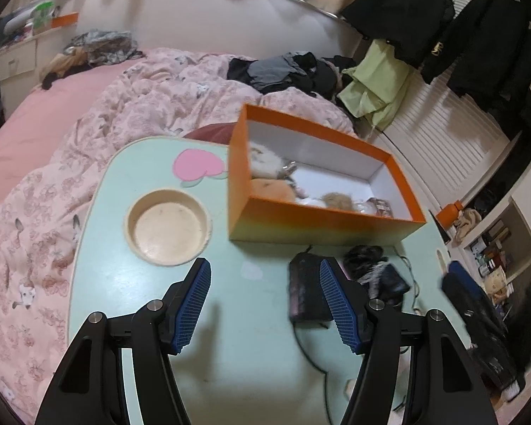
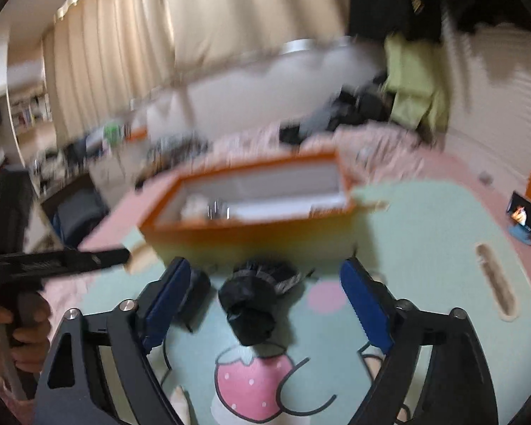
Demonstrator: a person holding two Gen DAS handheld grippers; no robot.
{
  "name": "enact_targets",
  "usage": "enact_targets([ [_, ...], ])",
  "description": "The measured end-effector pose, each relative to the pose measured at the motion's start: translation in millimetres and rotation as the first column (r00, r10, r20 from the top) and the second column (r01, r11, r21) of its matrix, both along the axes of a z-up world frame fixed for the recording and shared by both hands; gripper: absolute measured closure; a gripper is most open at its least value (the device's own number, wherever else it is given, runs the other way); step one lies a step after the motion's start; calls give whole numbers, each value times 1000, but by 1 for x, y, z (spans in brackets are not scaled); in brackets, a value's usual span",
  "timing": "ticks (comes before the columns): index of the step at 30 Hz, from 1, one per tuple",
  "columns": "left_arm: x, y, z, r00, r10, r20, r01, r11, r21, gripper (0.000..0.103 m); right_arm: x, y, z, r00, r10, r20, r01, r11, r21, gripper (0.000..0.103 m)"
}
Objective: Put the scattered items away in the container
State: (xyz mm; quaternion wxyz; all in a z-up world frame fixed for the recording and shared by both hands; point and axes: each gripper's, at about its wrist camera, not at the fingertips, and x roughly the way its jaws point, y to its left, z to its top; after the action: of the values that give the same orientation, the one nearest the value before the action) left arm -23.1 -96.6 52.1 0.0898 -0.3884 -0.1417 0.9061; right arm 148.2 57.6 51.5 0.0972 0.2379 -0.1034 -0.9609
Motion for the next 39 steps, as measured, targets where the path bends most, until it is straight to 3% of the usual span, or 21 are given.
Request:
enact_targets([
  [3, -9, 15, 19, 999, -44, -19, 44, 999, -7, 39, 3, 4, 5, 1000, -28, 2, 28, 999, -16, 16],
  [8, -40, 54, 50, 990, -138, 7, 138, 988, -72, 39, -13, -3, -15, 984, -20, 177, 17, 1000, 23, 17],
  [9, -53, 66, 50, 987, -153, 40, 157, 982, -104, 39, -15, -2, -19, 980, -18, 199, 13, 1000, 26, 19],
  [11, -74, 83, 45, 981, -168, 93, 181, 972, -149, 39, -17, -1, -25, 975, -12, 222, 5, 1000, 31, 33],
  [14, -106, 96, 27, 974, -140, 180, 175, 965, -194, 40, -18, -4, -34, 967, 5, 256, -16, 999, 41, 41],
  [17, -121, 96, 14, 963, -122, 240, 162, 974, -158, 47, -15, -4, -40, 963, 23, 270, -34, 999, 35, 45],
  [19, -127, 97, 7, 951, -132, 279, 166, 981, -104, 60, -14, -3, -40, 963, 26, 270, -35, 999, 30, 45],
  [22, -130, 109, -2, 939, -136, 317, 187, 973, -137, 78, -13, 0, -41, 963, 29, 268, -35, 999, 18, 44],
  [23, -131, 111, -5, 937, -128, 324, 186, 970, -155, 79, -13, 1, -41, 963, 29, 269, -34, 999, 14, 44],
  [29, -140, 110, -15, 934, -114, 337, 170, 975, -141, 80, -14, 1, -42, 960, 29, 277, -31, 1000, 3, 44],
  [33, -143, 107, -11, 937, -137, 321, 183, 976, -118, 87, -13, 2, -43, 960, 26, 279, -27, 1000, -1, 44],
  [35, -143, 101, -1, 944, -151, 293, 182, 980, -81, 88, -13, 2, -43, 960, 25, 279, -25, 1000, -4, 44],
  [39, -119, 81, 47, 974, -165, 156, 170, 985, -21, 89, -11, 3, -43, 960, 24, 278, -23, 1000, -7, 44],
])
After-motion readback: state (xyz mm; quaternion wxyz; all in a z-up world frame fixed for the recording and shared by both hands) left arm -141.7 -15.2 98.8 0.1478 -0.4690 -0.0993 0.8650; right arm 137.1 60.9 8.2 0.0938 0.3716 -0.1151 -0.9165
